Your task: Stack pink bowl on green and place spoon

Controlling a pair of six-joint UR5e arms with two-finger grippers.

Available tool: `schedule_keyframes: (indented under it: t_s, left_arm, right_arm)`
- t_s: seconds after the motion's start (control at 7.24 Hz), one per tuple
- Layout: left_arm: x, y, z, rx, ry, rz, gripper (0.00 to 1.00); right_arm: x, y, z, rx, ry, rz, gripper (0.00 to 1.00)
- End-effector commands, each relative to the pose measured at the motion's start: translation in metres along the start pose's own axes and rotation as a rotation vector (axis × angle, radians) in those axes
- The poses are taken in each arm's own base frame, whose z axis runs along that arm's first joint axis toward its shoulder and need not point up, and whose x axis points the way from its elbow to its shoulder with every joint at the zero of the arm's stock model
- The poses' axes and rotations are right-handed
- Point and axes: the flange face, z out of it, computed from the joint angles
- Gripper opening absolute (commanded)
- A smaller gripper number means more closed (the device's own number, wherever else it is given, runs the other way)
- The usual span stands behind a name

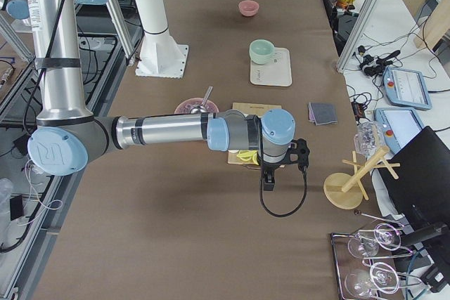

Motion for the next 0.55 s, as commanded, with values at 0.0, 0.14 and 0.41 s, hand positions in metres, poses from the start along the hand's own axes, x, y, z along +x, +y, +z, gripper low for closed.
schedule_keyframes:
  t_s: [0.0,0.14,0.41]
  left_arm:
    - [0.108,-0.005,-0.008,0.005,0.058,-0.028,0.99]
    - [0.163,0.016,0.010,-0.031,0.080,-0.023,0.99]
    - [0.214,0.078,0.092,-0.007,0.094,-0.045,0.98]
  right_arm:
    - [-0.001,-0.001,-0.001,0.003,0.003,-0.004,1.00]
    - [0.000,-0.001,-0.001,0.003,0.008,-0.007,1.00]
    - [-0.001,0.000,-0.001,0.001,-0.004,0.001,1.00]
